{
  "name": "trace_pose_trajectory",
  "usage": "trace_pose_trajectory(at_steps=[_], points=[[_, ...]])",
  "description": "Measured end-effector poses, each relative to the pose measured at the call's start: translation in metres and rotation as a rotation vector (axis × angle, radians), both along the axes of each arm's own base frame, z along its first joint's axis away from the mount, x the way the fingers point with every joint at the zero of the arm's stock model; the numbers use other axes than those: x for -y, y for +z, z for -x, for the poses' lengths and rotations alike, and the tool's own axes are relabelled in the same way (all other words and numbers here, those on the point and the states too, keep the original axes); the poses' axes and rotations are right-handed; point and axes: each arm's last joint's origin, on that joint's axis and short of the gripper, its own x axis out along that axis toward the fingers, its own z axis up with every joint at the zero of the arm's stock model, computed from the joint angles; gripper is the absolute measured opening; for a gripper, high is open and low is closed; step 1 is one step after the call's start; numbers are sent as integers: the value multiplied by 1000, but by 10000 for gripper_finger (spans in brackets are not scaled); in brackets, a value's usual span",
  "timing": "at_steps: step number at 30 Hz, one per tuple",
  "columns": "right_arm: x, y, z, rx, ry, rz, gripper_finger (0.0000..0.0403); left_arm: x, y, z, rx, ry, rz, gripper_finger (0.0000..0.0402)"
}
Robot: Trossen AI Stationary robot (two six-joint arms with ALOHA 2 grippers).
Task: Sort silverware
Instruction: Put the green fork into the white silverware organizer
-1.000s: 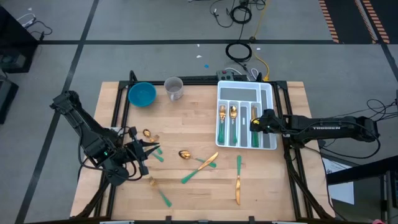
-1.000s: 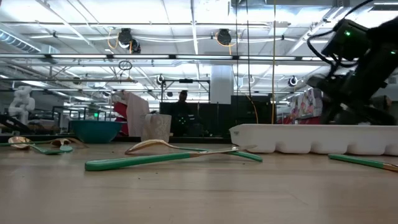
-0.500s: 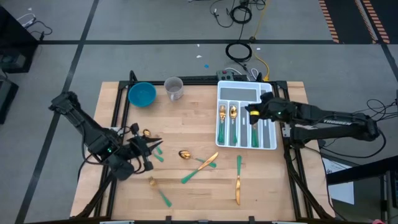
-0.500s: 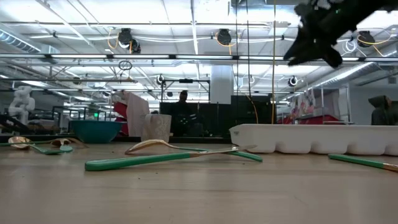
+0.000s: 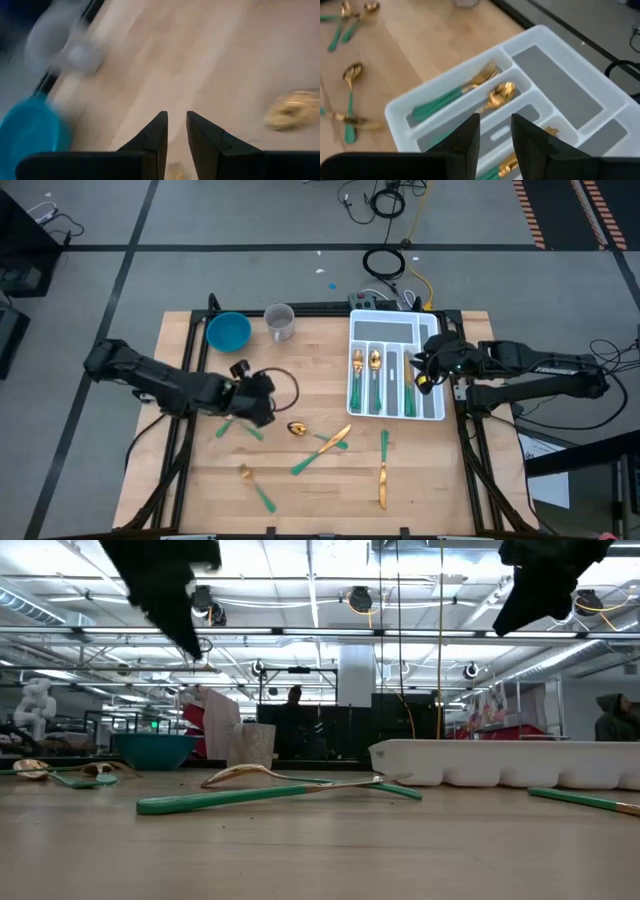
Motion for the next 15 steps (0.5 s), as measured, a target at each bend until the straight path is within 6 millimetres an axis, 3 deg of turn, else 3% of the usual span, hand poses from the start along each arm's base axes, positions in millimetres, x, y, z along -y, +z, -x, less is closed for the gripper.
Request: trace_pose_trajectory(at_steps=[3,9,15], points=[[-4,-1,0,-10,33,0,103,-18,-15,-2,-58,226,21,80],[-11,-1,0,-30,122,32,103,-22,-42,-7,-145,339,28,80],[-18,-1,4,-44,177,35,103,-20,-89,20,-219,455,204,80]])
